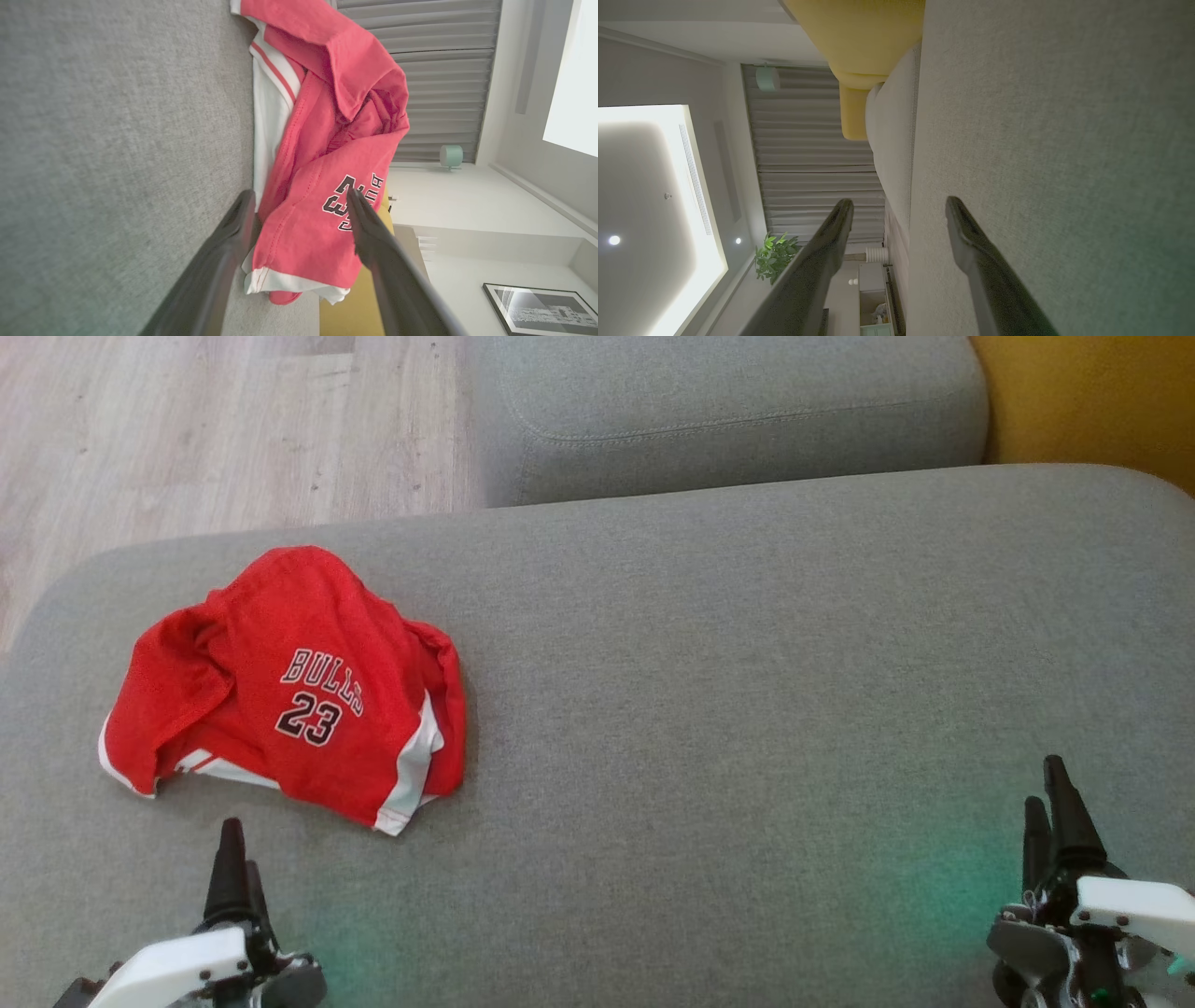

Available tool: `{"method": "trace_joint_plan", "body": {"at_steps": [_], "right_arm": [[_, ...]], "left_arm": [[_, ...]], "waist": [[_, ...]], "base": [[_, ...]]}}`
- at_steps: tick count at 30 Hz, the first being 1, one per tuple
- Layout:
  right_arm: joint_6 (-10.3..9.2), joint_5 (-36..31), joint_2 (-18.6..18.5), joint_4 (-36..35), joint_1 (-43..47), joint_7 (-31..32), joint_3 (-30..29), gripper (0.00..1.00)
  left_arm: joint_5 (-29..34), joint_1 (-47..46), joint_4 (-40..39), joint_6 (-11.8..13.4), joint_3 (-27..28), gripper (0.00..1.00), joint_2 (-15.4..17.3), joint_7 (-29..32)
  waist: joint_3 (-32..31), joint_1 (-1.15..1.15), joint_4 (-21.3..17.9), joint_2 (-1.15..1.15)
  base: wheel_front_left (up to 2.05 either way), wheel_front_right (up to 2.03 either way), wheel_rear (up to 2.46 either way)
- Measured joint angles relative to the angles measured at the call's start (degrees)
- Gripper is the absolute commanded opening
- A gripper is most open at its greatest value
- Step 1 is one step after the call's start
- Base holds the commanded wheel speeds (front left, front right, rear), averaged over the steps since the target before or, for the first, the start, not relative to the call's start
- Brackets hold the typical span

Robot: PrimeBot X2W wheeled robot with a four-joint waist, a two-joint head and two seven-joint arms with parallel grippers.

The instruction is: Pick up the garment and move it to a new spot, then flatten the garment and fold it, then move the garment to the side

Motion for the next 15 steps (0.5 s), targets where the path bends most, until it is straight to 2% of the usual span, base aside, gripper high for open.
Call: {"method": "trace_joint_plan", "body": {"at_steps": [6, 15], "right_arm": [[0.0, -3.2, 0.0, -0.4, 0.0, -0.7, -0.1, 1.0], [0.0, -12.4, 0.0, -2.5, 0.0, -2.3, -0.1, 1.0]], "left_arm": [[1.8, 0.0, -0.2, 0.0, 0.1, 1.0, 0.0, -0.7], [7.4, -0.1, -2.3, 0.6, 0.6, 1.0, 0.0, -2.1]], "waist": [[0.0, 0.0, 0.1, 0.0], [0.1, 0.0, 0.2, 0.0]], "base": [[0.0, 0.0, 0.0], [0.0, 0.0, 0.0]]}}
